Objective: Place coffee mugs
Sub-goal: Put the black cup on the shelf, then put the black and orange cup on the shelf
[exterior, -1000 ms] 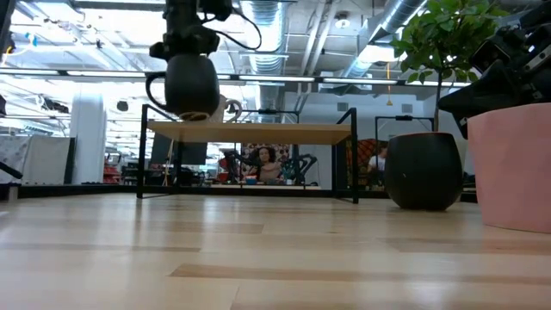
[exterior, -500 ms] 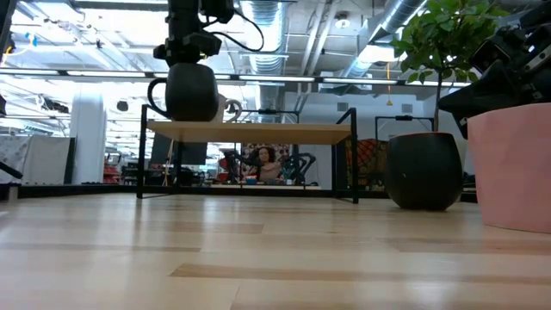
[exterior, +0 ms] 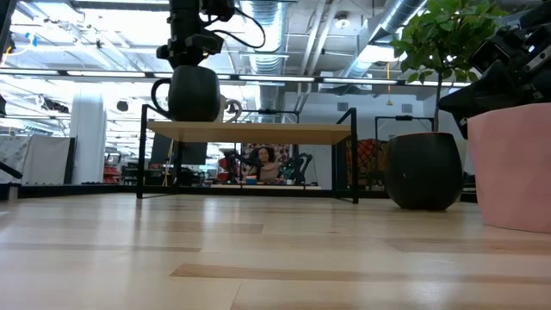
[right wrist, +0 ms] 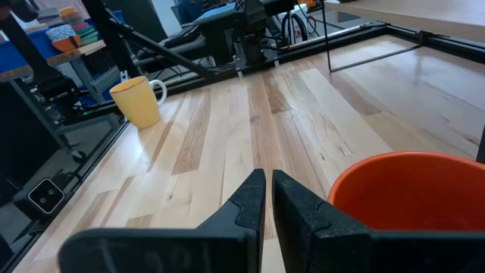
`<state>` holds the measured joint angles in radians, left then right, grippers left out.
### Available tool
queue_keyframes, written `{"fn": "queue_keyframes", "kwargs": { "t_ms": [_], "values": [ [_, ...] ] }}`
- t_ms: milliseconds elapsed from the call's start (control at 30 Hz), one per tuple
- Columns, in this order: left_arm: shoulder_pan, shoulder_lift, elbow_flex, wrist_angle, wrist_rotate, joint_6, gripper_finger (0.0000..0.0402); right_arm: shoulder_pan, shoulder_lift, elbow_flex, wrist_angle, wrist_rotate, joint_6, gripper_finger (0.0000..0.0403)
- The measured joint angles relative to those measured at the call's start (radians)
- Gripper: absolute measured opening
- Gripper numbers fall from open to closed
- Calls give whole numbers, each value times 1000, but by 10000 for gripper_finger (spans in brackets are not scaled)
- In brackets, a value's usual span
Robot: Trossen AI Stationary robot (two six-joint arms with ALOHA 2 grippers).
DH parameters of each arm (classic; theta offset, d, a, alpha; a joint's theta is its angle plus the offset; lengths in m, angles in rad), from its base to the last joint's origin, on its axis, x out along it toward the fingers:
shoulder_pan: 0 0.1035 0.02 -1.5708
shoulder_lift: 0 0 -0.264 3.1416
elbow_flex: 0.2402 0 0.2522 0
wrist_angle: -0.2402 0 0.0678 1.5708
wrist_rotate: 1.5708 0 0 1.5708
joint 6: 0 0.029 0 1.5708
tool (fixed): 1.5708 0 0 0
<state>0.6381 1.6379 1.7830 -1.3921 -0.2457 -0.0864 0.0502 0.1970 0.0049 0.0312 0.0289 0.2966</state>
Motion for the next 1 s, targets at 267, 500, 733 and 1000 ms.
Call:
{"fn": "queue_keyframes", "kwargs": {
  "t_ms": [267,500,733,1000],
  "values": [
    [0,0,0,-3,1,0,99,0,0,0,0,0,0,54],
    [4,0,37,-2,2,15,149,0,0,0,0,0,0,54],
    [4,-2,166,-19,3,25,170,0,0,0,0,0,0,54],
    [4,-72,308,73,228,13,171,0,0,0,0,0,0,54]
  ]
}}
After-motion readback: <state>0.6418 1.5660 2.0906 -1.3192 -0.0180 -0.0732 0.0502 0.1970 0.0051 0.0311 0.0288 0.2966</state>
